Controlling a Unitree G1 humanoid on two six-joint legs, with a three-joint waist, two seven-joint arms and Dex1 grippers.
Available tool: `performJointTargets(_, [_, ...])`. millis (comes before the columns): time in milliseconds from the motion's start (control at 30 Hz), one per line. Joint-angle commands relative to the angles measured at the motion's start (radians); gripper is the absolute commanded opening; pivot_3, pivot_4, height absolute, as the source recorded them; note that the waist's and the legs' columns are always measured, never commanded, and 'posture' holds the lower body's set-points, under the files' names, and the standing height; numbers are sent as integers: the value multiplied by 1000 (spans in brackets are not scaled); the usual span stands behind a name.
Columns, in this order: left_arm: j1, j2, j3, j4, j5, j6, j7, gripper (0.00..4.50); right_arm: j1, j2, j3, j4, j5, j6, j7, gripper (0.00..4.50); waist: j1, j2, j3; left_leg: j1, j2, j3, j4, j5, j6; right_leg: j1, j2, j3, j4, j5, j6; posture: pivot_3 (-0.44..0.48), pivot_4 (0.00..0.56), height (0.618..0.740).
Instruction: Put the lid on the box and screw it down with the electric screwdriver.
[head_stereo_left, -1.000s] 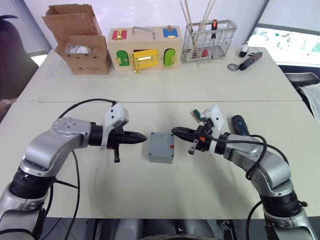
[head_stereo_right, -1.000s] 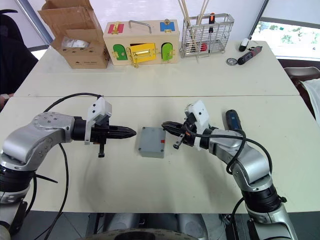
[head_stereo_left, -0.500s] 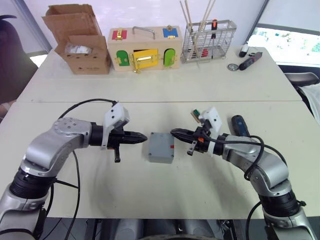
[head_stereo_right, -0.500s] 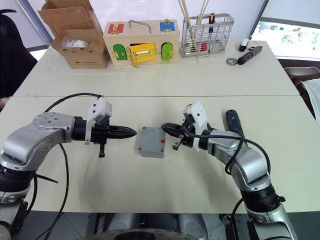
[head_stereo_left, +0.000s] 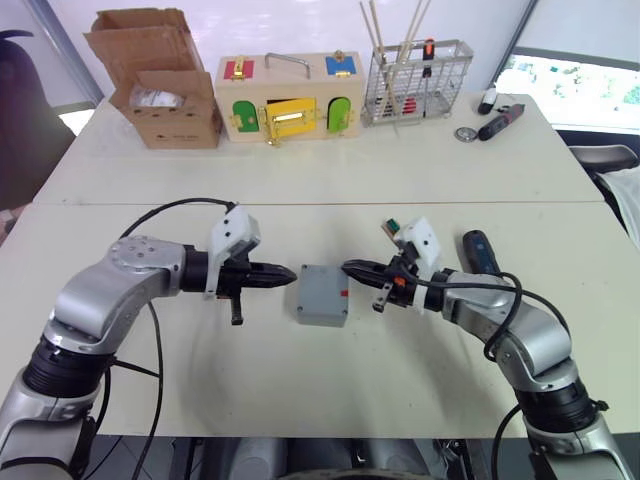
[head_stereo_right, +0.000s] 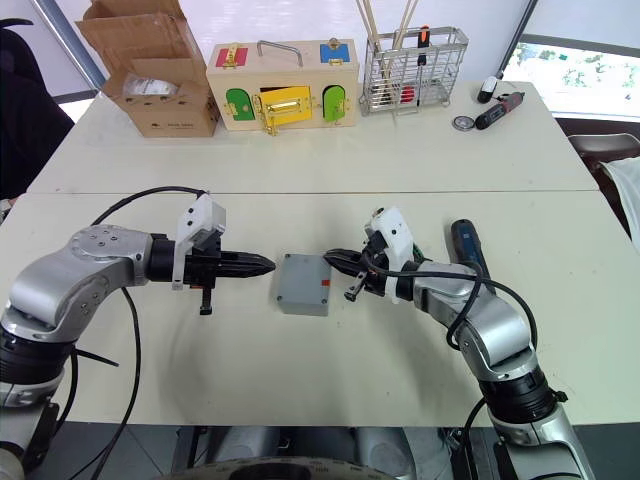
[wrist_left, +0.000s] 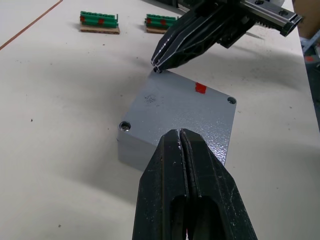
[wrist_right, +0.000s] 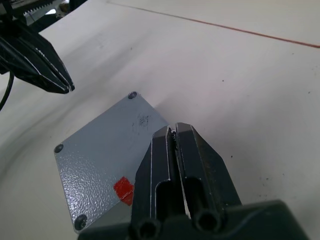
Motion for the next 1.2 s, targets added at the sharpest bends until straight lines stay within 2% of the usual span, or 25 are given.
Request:
performJointTargets(33, [-11,5,6,-22,-4,-1,2,0,-8,4,2,-11,2,-18,11,42,0,0,0,0,0,0,0,0,0,0,0,0,0,0,0,0,150,740])
performJointTargets(733, [-13,-9,3,-20,-7,-2,15,0,-17,-4,4,12,-24,-28,21,42,0,0,0,0,0,0,0,0,0,0,0,0,0,0,0,0,150,740])
performJointTargets(767, [-13,-9,3,-20,-7,-2,15,0,-16,-3,3,12,-27,-31,19,586,0,0,0,0,0,0,0,0,0,0,0,0,0,0,0,0,150,740])
performJointTargets(800, [-13,-8,3,-19,-6,-2,15,0,-17,-3,2,12,-33,-38,16,885,0,0,0,0,0,0,0,0,0,0,0,0,0,0,0,0,150,740])
performJointTargets(933, [-11,-6,2,-19,-3,-4,14,0,-23,-4,-7,8,-39,-43,19,2904,0,0,0,0,0,0,0,0,0,0,0,0,0,0,0,0,150,740])
performJointTargets(1000, [-10,-5,2,-20,-4,-4,12,0,-26,-12,-14,-3,-34,-38,24,3704,0,0,0,0,0,0,0,0,0,0,0,0,0,0,0,0,150,740])
performJointTargets(1033, [-10,-4,3,-21,-5,-4,11,0,-27,-16,-20,-10,-27,-31,27,3970,0,0,0,0,0,0,0,0,0,0,0,0,0,0,0,0,150,740])
performJointTargets(1200, [-20,-2,11,-23,-13,-4,3,0,-60,-19,-118,-55,66,40,20,3970,0,0,0,0,0,0,0,0,0,0,0,0,0,0,0,0,150,740])
